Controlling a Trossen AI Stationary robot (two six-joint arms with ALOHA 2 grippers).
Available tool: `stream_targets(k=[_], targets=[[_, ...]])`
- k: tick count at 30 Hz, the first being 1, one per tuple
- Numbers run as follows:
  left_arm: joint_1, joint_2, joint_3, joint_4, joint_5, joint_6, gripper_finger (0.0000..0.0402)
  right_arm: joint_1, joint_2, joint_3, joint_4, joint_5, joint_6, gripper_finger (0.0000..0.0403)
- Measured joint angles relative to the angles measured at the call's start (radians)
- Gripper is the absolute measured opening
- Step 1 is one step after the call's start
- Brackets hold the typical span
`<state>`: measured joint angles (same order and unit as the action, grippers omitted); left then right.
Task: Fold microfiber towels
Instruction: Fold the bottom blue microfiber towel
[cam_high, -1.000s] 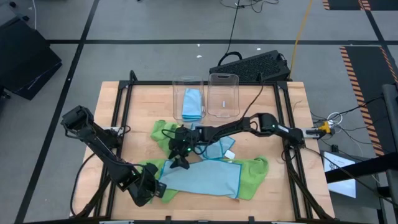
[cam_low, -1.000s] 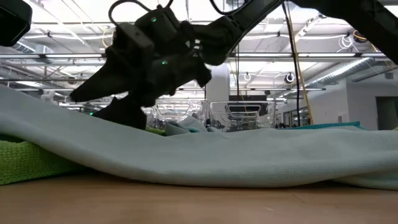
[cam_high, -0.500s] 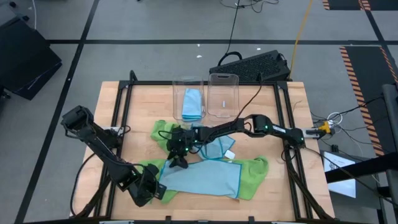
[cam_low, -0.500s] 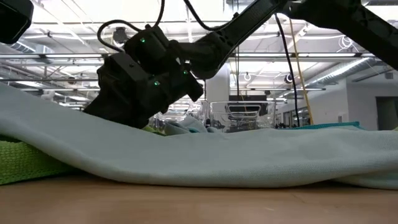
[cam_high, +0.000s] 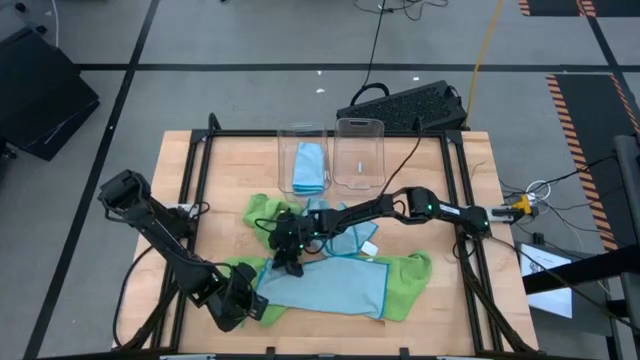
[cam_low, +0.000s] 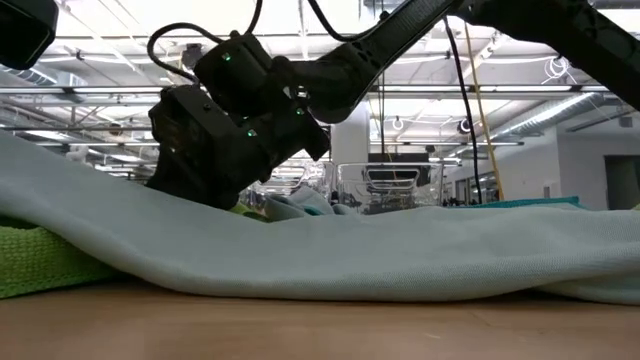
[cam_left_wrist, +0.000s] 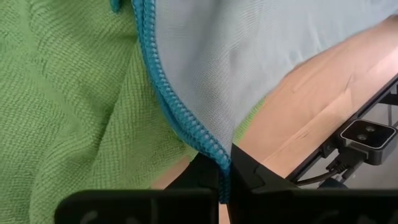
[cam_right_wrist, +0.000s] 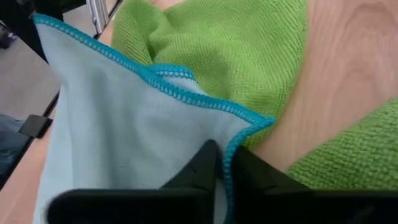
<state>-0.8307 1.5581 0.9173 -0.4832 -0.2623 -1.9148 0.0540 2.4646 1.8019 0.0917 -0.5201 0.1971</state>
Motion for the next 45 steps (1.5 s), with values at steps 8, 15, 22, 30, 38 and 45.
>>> stream_targets(k=[8, 15, 22, 30, 38, 45], targets=[[-0.003, 0.0, 0.0, -0.002, -0.001, 0.001, 0.0007, -0.001, -0.054, -0.001, -0.115, 0.023, -0.004, 0.0022], [-0.004, 0.0, 0.0, -0.012, -0.001, 0.009, 0.0005, -0.002, -0.127, -0.001, -0.193, 0.052, -0.071, 0.0043], [-0.004, 0.0, 0.0, -0.012, -0.024, 0.029, 0.0004, 0.006, -0.164, -0.002, -0.265, 0.069, -0.077, 0.0085], [-0.004, 0.0, 0.0, -0.007, -0.047, 0.039, 0.0004, 0.028, -0.16, 0.0, -0.077, 0.103, -0.146, 0.0158], [-0.004, 0.0, 0.0, 0.001, -0.047, 0.056, 0.0004, 0.004, -0.102, 0.0, -0.018, -0.067, -0.307, 0.0195], [-0.001, 0.0, 0.0, -0.003, -0.022, 0.083, 0.0003, -0.022, -0.038, 0.025, 0.147, -0.104, -0.323, 0.0192]])
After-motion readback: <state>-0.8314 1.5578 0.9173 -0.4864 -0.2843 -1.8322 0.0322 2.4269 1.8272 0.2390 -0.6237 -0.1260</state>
